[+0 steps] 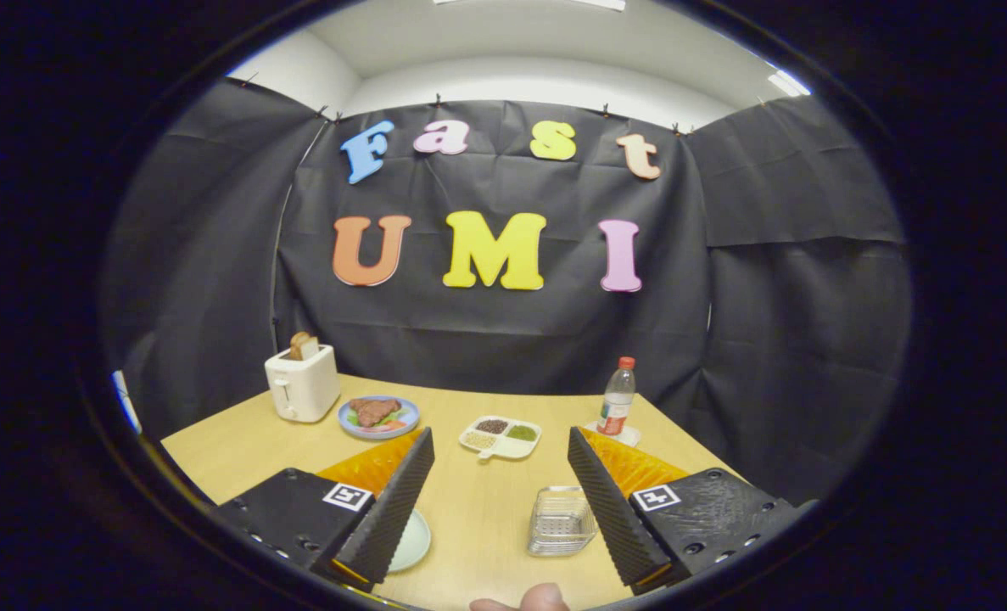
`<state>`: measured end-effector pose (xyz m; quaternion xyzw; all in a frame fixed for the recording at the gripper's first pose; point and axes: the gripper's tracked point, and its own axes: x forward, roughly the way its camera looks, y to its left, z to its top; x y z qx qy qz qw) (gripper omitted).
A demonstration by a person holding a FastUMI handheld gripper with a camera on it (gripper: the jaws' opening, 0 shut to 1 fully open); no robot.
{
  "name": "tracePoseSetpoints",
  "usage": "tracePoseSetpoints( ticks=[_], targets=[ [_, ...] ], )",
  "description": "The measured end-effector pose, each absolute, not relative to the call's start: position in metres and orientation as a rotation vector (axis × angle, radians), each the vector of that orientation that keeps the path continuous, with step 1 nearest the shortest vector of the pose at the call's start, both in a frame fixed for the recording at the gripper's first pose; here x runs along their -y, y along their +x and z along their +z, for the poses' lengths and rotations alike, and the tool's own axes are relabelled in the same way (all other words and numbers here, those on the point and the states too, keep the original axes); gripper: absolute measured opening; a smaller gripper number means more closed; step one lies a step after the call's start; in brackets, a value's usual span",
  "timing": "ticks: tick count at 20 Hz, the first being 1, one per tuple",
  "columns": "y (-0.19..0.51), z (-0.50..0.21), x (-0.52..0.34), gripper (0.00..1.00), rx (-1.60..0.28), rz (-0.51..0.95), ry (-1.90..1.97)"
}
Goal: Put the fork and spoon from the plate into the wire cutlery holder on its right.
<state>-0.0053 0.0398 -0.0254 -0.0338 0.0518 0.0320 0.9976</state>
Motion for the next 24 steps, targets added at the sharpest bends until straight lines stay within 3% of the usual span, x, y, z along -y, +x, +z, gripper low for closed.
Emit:
tracePoseSetpoints(
  ticks=[10,15,20,22,24],
  targets=[
    [-0.017,-0.115,-0.128,0.96,-0.544,0.265,-0.039],
    [-0.028,-0.166,-0.153,0.95,-0.777,0.284,-0.023],
    [-0.031,-0.202,-0.154,0.94,-0.892,0.268,-0.043],
    [-0.033,-0.206,-0.158,0.93,-0.914,0.269,-0.056],
    [-0.033,-0.212,-0.163,0.84,-0.937,0.273,-0.063]
  ],
)
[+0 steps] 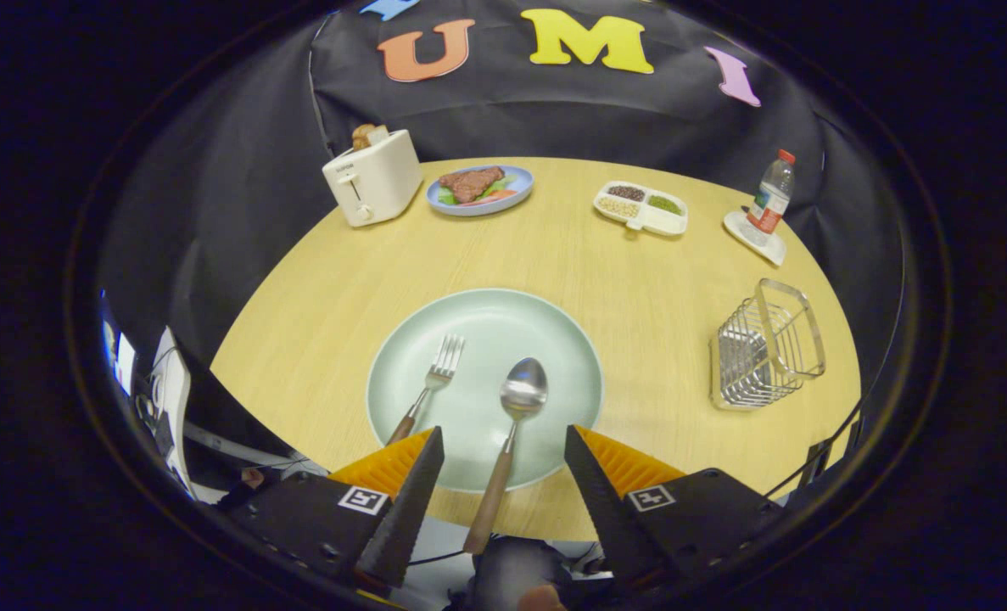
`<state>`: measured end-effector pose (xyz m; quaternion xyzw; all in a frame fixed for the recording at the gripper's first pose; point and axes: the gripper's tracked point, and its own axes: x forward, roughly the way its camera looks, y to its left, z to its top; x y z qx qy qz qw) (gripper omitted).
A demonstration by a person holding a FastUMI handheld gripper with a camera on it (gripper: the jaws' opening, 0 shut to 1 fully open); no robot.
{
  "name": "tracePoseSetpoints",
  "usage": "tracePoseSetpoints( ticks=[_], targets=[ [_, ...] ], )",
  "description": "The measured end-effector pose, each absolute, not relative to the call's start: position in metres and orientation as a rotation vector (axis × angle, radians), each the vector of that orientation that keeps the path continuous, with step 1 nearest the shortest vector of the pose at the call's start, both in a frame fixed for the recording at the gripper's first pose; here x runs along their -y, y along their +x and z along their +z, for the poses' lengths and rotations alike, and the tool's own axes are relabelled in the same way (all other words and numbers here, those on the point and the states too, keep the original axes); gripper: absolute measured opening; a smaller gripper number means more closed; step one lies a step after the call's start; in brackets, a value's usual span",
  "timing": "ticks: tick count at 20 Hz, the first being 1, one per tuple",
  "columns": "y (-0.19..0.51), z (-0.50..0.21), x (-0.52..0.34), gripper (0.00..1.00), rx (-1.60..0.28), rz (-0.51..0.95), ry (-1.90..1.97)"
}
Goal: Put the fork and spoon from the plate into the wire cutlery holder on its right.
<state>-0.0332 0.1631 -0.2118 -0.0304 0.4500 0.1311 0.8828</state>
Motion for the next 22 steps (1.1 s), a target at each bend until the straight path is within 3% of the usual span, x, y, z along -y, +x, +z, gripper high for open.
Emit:
tracePoseSetpoints(
  ticks=[3,5,10,12,14,15,18,19,22],
  targets=[
    [-0.034,-0.22,-0.168,0.68,-0.977,0.263,-0.061],
    [-0.035,-0.23,-0.167,0.66,-1.012,0.245,-0.057],
    [-0.031,-0.251,-0.156,0.53,-1.096,0.171,-0.032],
    [-0.03,-0.253,-0.155,0.2,-1.115,0.154,0.003],
    [-0.027,-0.251,-0.149,0.19,-1.128,0.132,0.025],
    [-0.025,-0.253,-0.15,0.08,-1.128,0.129,0.031],
    [-0.025,-0.253,-0.151,0.07,-1.126,0.141,0.041],
    [-0.025,-0.253,-0.151,0.01,-1.128,0.151,0.044],
    [-0.021,-0.249,-0.149,0.01,-1.114,0.165,0.065]
  ],
)
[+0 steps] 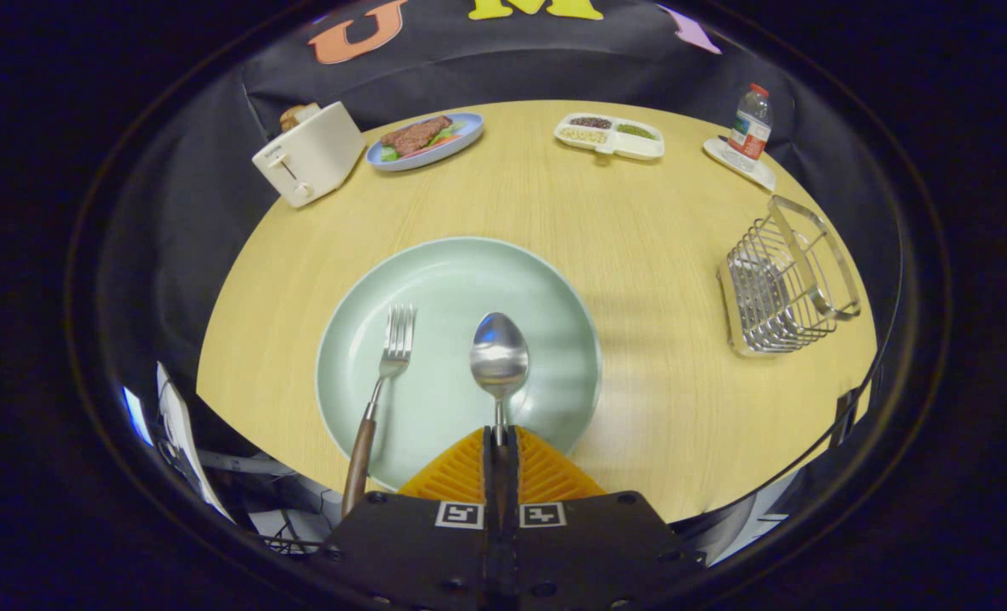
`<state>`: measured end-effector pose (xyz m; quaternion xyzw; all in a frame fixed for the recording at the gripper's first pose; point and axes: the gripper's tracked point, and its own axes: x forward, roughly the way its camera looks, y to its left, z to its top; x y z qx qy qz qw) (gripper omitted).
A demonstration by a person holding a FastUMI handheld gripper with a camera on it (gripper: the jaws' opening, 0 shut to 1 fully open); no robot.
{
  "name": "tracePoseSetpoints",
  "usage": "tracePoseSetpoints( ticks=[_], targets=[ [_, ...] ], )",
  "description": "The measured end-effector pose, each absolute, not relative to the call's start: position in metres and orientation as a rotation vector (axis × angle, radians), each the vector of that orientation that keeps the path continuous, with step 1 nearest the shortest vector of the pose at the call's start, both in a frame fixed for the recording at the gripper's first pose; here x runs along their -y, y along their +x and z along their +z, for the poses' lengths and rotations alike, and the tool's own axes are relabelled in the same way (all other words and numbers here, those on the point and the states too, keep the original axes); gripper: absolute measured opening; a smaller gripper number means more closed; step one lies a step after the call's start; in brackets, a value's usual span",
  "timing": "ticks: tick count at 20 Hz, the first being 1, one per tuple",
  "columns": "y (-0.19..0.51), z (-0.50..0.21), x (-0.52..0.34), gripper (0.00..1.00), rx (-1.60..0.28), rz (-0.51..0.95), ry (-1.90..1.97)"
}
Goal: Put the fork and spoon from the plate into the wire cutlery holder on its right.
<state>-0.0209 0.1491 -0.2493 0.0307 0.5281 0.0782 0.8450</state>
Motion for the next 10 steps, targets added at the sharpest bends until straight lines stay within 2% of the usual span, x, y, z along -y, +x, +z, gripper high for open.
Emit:
tracePoseSetpoints(
  ticks=[10],
  targets=[
    [-0.009,-0.176,-0.124,0.01,-1.006,0.223,0.137]
  ],
)
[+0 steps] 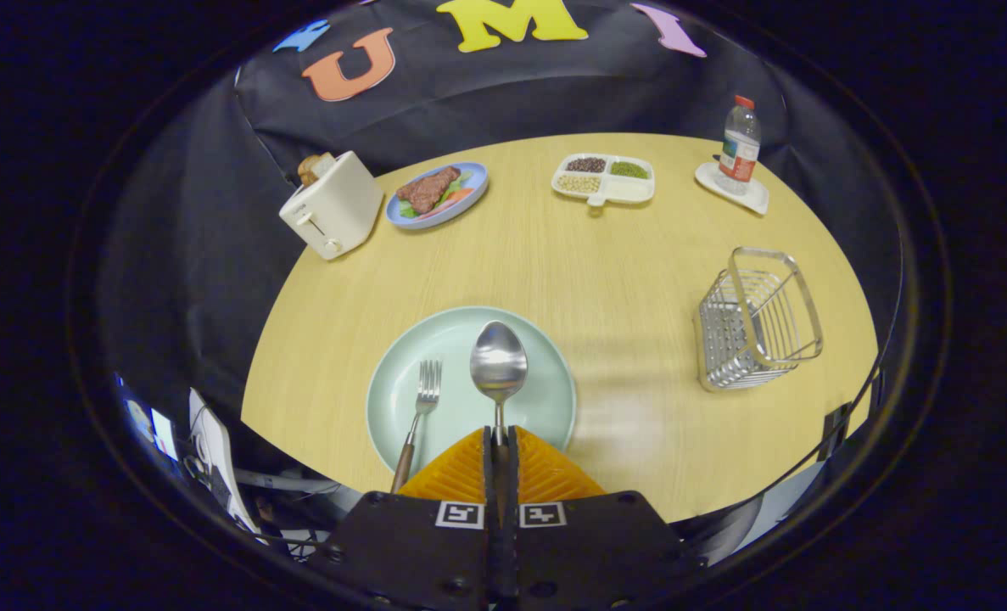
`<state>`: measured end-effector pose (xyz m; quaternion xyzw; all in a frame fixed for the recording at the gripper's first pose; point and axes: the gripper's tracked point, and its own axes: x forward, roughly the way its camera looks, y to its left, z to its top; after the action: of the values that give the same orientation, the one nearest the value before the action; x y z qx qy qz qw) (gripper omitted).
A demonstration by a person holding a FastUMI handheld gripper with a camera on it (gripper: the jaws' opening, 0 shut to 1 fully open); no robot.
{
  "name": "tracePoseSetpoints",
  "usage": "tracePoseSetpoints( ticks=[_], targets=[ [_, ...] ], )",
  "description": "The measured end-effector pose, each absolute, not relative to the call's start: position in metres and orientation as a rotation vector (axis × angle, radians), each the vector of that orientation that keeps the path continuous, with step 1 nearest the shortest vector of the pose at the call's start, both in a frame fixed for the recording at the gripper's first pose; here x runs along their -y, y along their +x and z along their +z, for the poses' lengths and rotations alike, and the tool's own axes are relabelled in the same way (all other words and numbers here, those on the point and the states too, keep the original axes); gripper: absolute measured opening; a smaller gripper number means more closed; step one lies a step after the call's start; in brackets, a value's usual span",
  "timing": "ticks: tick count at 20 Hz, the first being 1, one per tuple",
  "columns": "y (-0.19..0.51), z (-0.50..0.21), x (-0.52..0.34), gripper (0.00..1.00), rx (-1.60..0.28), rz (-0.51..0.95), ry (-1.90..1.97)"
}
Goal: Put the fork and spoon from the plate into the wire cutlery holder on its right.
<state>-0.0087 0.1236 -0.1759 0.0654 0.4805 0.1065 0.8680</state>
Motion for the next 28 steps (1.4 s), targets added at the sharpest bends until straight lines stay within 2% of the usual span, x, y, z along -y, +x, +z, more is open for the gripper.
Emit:
tracePoseSetpoints(
  ticks=[13,20,25,27,28],
  targets=[
    [0.015,-0.119,0.049,0.01,-0.959,0.02,0.144],
    [0.013,-0.135,0.056,0.01,-1.097,-0.001,0.166],
    [0.026,-0.138,0.06,0.01,-1.104,-0.045,0.179],
    [0.032,-0.133,0.06,0.07,-1.096,-0.053,0.202],
    [0.033,-0.13,0.055,0.07,-1.087,-0.036,0.223]
  ],
)
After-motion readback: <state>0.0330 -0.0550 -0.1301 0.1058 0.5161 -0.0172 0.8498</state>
